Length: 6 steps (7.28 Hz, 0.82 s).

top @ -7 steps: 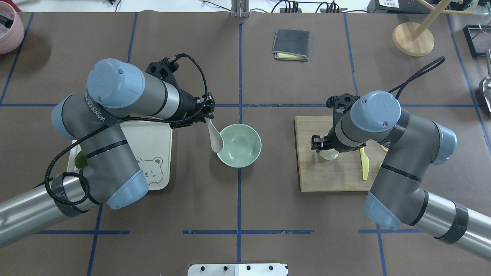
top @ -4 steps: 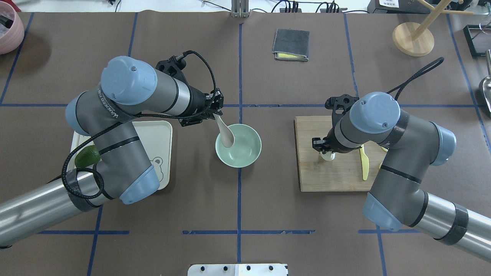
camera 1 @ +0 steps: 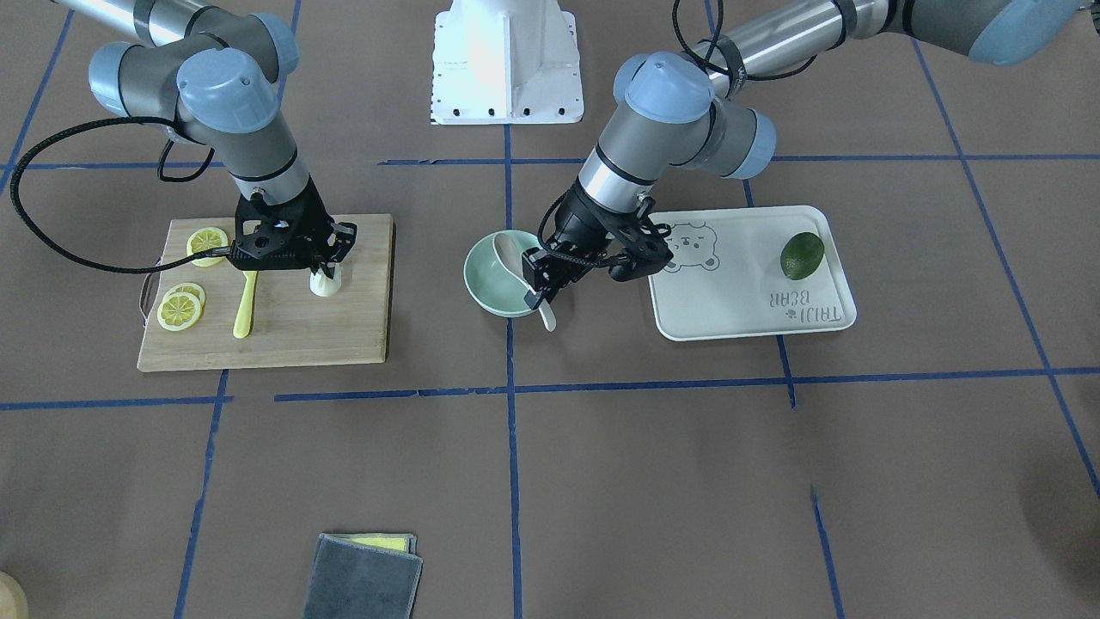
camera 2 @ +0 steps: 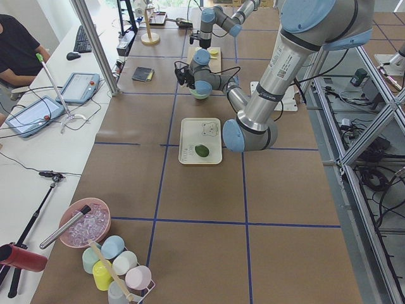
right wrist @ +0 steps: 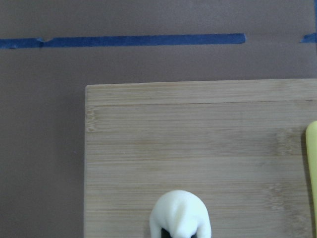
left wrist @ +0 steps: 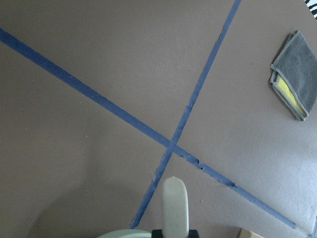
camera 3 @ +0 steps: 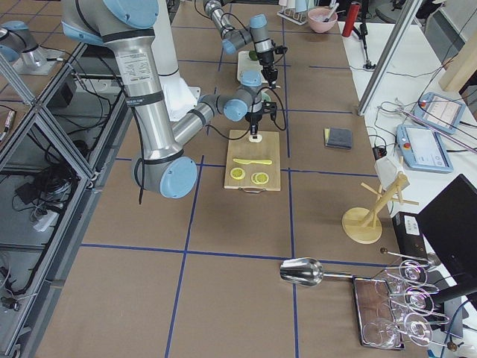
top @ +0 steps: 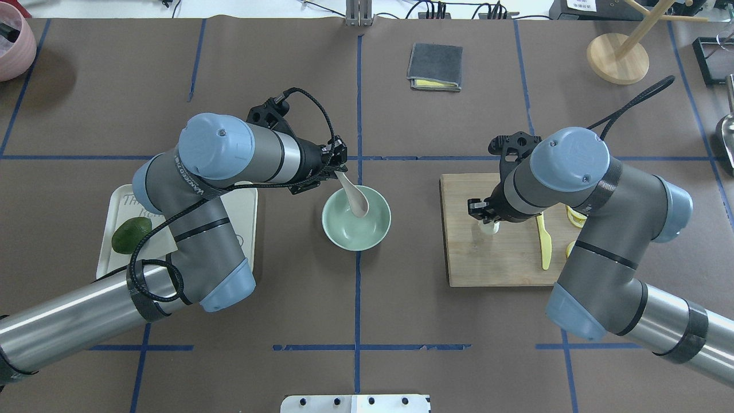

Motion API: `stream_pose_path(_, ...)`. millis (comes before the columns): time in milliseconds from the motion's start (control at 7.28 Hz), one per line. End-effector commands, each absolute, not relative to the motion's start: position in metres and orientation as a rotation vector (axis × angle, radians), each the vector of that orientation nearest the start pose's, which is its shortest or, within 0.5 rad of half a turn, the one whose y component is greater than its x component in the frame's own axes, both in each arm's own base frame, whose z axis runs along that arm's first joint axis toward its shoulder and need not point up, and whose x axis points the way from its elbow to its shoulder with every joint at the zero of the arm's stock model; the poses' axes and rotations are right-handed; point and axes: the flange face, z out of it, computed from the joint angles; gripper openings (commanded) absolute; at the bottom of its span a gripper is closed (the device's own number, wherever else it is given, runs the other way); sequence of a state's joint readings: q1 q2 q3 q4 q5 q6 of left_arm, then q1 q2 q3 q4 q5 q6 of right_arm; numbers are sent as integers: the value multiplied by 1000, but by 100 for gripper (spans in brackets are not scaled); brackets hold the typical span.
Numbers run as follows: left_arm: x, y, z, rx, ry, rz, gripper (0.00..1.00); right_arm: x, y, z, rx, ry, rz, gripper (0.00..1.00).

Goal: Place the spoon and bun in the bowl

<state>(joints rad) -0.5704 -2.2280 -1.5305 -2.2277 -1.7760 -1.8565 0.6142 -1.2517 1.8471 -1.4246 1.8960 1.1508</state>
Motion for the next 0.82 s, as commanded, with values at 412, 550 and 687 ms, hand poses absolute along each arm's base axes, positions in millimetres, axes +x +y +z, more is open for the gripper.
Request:
stream_pose_path(412, 496, -452, 199, 7, 1307, -503, 100, -417, -434, 313, 110, -858, 64, 0)
stream_pose_path(550, 474, -464, 202, 41, 1252, -452, 100, -425, -437, 285, 128, -897, 59, 0)
stream_pose_path(687, 461, -472, 206, 76, 1160, -393, 100, -432, -440, 260, 148, -929, 51, 0)
